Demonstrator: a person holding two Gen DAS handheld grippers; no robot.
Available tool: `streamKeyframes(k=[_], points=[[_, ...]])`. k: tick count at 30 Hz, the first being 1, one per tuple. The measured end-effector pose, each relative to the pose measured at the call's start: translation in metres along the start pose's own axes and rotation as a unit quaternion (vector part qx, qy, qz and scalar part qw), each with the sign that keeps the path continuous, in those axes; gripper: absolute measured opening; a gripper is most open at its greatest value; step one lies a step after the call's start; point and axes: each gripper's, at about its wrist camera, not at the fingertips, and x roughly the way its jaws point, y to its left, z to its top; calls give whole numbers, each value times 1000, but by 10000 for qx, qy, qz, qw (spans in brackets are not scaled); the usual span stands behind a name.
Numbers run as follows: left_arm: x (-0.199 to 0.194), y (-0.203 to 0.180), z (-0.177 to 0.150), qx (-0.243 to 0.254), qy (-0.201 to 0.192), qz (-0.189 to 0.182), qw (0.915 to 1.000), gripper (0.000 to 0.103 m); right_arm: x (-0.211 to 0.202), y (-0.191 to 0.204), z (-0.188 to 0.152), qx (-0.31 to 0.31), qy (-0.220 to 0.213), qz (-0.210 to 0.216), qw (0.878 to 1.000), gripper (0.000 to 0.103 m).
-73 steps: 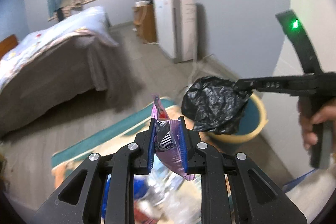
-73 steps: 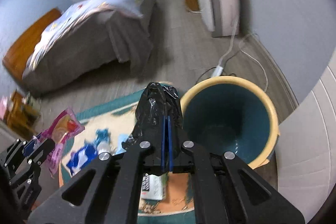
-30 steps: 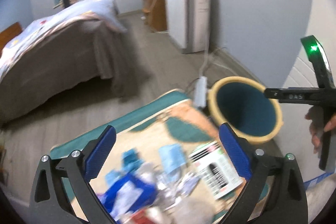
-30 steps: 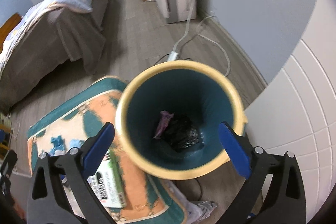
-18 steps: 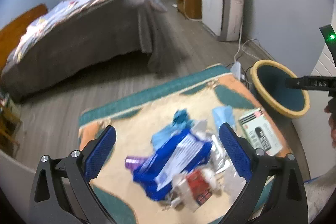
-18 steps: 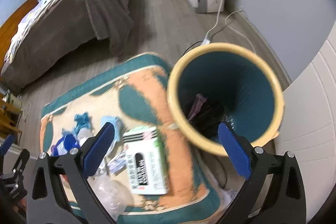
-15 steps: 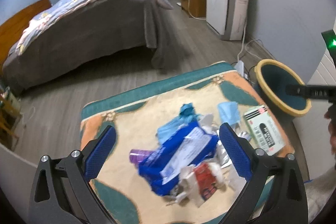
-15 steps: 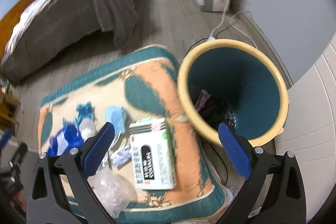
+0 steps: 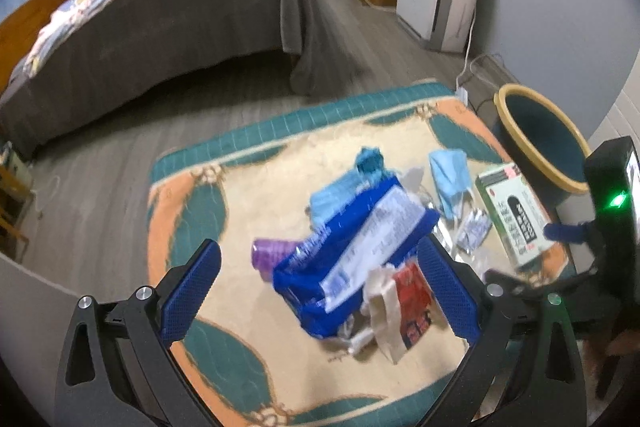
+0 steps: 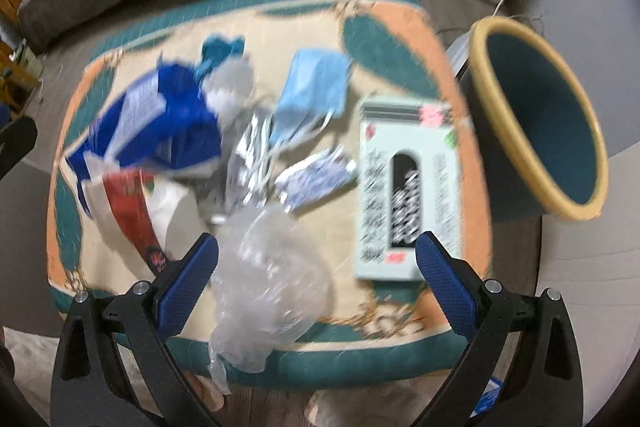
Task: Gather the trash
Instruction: 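Move both tools back over the cushion of trash, then grasp the clear plastic bag with the right tool while the left tool grasps a red-white wrapper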
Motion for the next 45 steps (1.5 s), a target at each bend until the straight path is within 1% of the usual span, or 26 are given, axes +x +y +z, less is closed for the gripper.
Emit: streamKeyframes(k=[2,3,5,6,7,8,9,10,11,12,15,17,18,19,20,22,25,29,34,38,40,44,45], points=[[2,-3,-5,-31,75,54,10000,97,4,5,-4,-100,67,-13,9999,97],[2,-5,-9,-73,110,6,9999,97,5,6,-6,-146,98,-16,9998,95],[3,-7,-10,-92,146,-124,9998,97,10,7,-10,-211,235,57,9995,89],[3,-10,-11,-57,157,-160,9997,96,11,8,-11,-230,291,86,9993,81],[3,-13,-12,-13,178,-184,9997,95,14,7,-13,-241,359,172,9989,65],[5,-15,-12,17,207,-223,9995,95,14,8,-13,-227,399,260,9986,53],[7,-18,-13,32,254,-314,9992,94,14,6,-13,-185,422,332,9984,39],[9,-20,-14,35,311,-411,9987,90,12,3,-12,-133,401,410,9983,28],[11,-21,-15,42,351,-471,9983,86,8,-1,-10,-69,346,435,9984,25],[15,-25,-17,85,454,-534,9975,80,4,-4,-8,2,264,419,9988,21],[26,-31,-22,236,664,-524,9961,72,-4,-17,-3,208,113,445,9987,14],[34,-36,-25,352,785,-498,9950,69,-9,-22,1,260,23,477,9985,12],[39,-39,-27,441,858,-463,9943,65,-9,-22,4,266,-3,487,9985,11],[43,-41,-29,536,927,-392,9935,55,-11,-22,4,270,-37,500,9984,11],[46,-42,-30,587,972,-348,9929,50,-12,-21,5,253,-51,517,9983,11],[48,-44,-32,672,1036,-303,9919,33,-14,-21,6,212,-70,539,9983,11],[40,-44,-30,713,889,-397,9927,20,-19,-20,7,106,-159,534,9984,11],[26,-42,-23,665,634,-579,9941,17,-33,-16,10,23,-380,594,9975,11],[8,-41,-13,660,253,-624,9955,17,-55,-16,21,-6,-682,696,9952,11],[-11,-37,0,587,-219,-620,9961,17,-72,-19,29,-68,-938,638,9935,11],[-18,-34,5,508,-353,-639,9960,17,-78,-23,31,-65,-1034,638,9926,11],[-20,-28,10,377,-446,-670,9960,17,-79,-27,36,-31,-1095,657,9918,11],[-16,-27,11,374,-431,-597,9966,17,-78,-28,36,-12,-1075,654,9921,11]])
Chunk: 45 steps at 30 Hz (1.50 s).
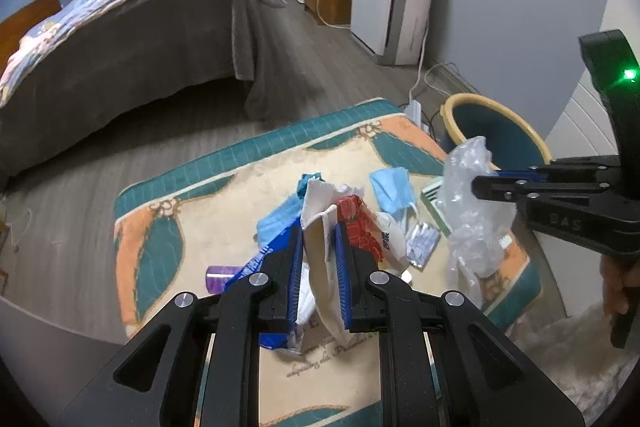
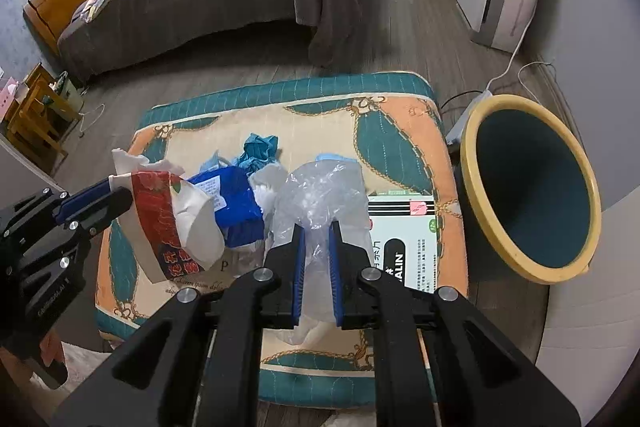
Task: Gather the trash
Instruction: 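Grasp the clear plastic bag with the right tool while the left tool grasps a red-white wrapper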
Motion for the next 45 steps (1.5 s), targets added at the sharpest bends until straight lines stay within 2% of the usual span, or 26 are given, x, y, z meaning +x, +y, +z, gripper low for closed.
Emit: streamKeyframes(k=[4,9,11,13,15,18,20,21,22,24,29,30,31,32,33,34,40,45], points=[[17,10,-1,-68,200,241,9995,17,6,1,1,-85,105,-8,9999,11],[31,27,-5,-283,479,300,9980,16,4,5,13,-574,221,-41,9981,10],[30,28,-5,-273,447,318,9981,16,0,4,19,-733,203,-54,9971,10],[28,28,-5,-280,393,219,9986,6,-4,1,25,-776,161,-18,9969,10],[27,25,-5,-261,426,209,9985,5,-3,-1,27,-802,162,18,9966,10],[25,22,-8,-363,539,-83,9979,5,1,-1,25,-835,185,11,9963,10],[28,15,-14,-220,700,-81,9973,10,5,-1,21,-896,232,-41,9957,10],[34,10,-20,-181,907,-87,9957,19,8,-1,20,-883,274,-38,9957,10],[37,8,-24,-199,1022,-158,9944,24,10,-2,19,-846,313,-5,9959,10],[41,3,-30,-159,1144,-202,9931,40,11,-2,19,-829,337,25,9960,10],[58,-8,-46,152,1575,-45,9874,42,10,-2,19,-801,304,86,9963,10],[62,-9,-48,227,1626,53,9864,35,10,-2,19,-790,304,92,9964,10],[64,-10,-49,248,1647,94,9860,22,9,-2,19,-778,301,99,9965,10],[64,-9,-50,236,1644,103,9861,21,8,-3,19,-765,294,106,9966,10],[62,-8,-49,196,1580,69,9872,10,7,-3,20,-750,275,115,9967,10],[58,-8,-46,191,1496,8,9886,6,5,-4,20,-744,255,119,9968,10],[37,-19,-36,330,1099,-126,9933,3,-14,-11,30,-603,-24,166,9980,10],[13,-35,-17,490,608,-259,9966,3,-29,-24,40,-513,-275,69,9983,10]])
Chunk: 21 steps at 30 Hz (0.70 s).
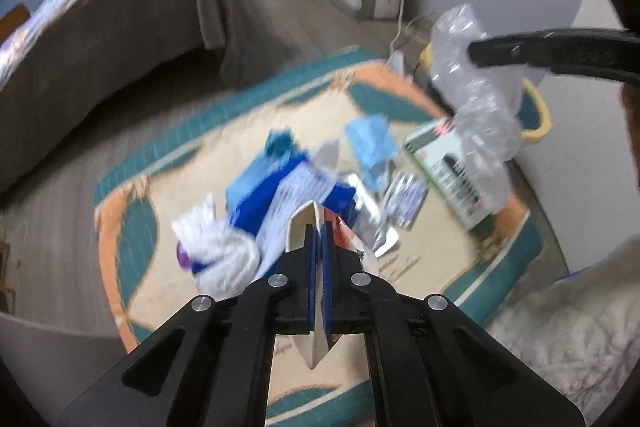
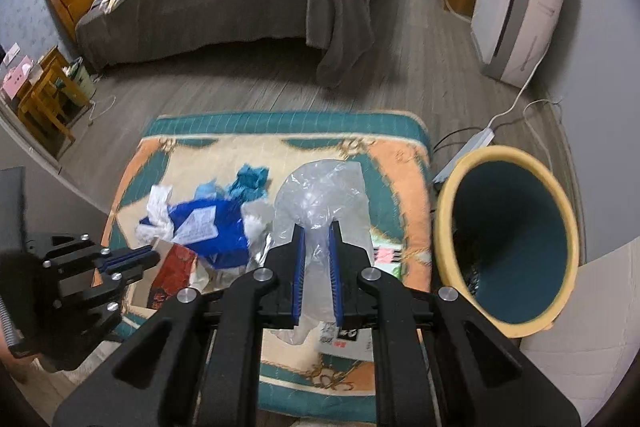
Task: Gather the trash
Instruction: 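Grasp the clear plastic bag with the right tool while the left tool grasps a red-white wrapper, then carry both items over the bin and open both tools to release them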
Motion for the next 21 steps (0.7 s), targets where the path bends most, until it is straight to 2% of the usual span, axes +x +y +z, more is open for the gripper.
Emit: streamKeyframes(k=[5,10,14,21], points=[[-25,-7,38,-180,-535,-195,9982,3,-11,-33,9,313,-205,-149,9992,10],[-31,-27,85,103,-861,-260,9959,3,-16,-82,14,739,-313,-405,9959,10],[-20,-56,126,349,-960,-425,9939,3,-15,-135,12,1246,-349,-703,9891,11],[26,-124,170,1009,-866,-503,9898,3,2,-208,-5,1996,-161,-1225,9721,11]])
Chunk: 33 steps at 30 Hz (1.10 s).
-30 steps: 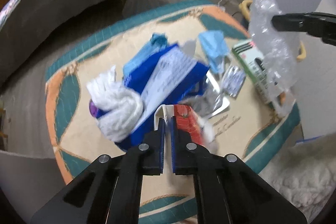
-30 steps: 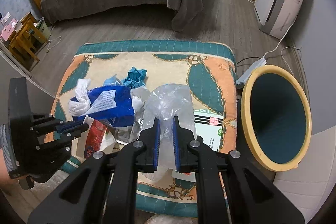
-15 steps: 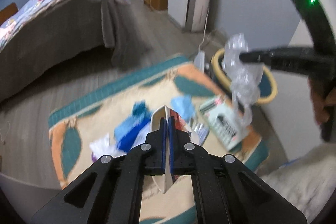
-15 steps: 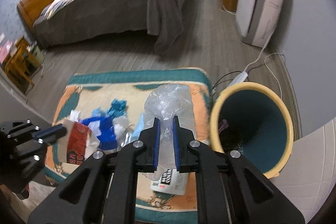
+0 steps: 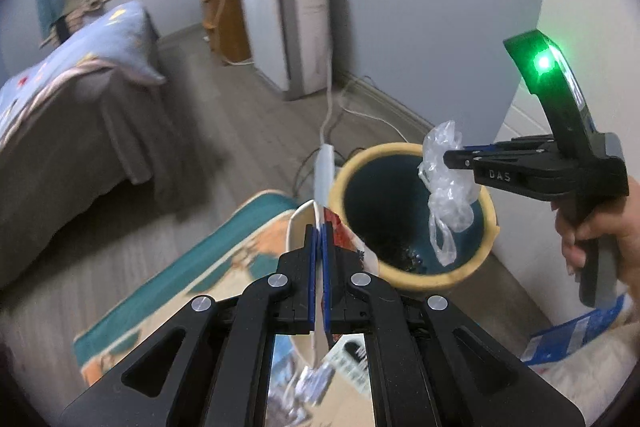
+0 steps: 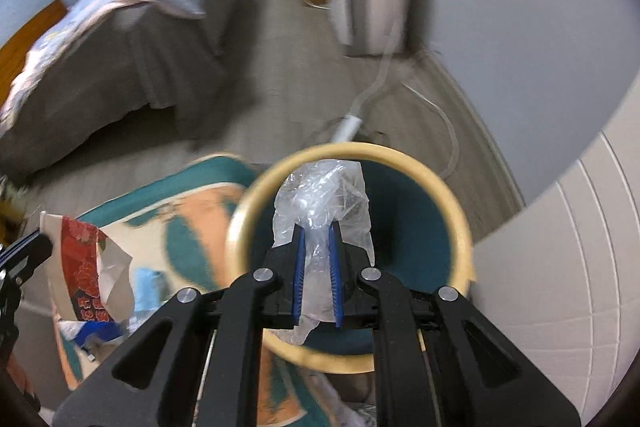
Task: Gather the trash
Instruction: 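Carry both items over the bin and open both tools to release them, then move both tools back over the remaining trash on the cushion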
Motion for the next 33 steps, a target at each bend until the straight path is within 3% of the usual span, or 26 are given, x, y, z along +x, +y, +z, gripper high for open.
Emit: streamKeyframes(k=[6,14,17,19,20,22,25,28,33], points=[[56,-28,17,107,195,-125,9997,3,19,-25,-4,190,197,-386,9989,11],[75,-37,29,121,97,-243,9996,9,16,-33,-5,360,120,-372,9986,17],[66,-35,23,155,35,-182,9997,24,16,-31,-5,333,123,-331,9988,26],[54,-27,17,40,-33,-128,9999,48,16,-30,-4,320,120,-311,9989,40],[49,-22,16,-34,-71,-109,9999,52,15,-30,-3,313,103,-302,9990,44],[36,-10,10,-209,-136,8,9997,68,12,-27,-2,286,54,-306,9991,60],[12,10,-1,-419,-235,171,9987,84,7,-23,-2,301,-41,-280,9991,82],[-13,30,-12,-545,-346,489,9967,92,0,-14,-4,272,-98,-238,9993,96],[-51,68,-35,-830,-382,836,9923,95,-13,15,-11,146,-86,-77,9998,97]])
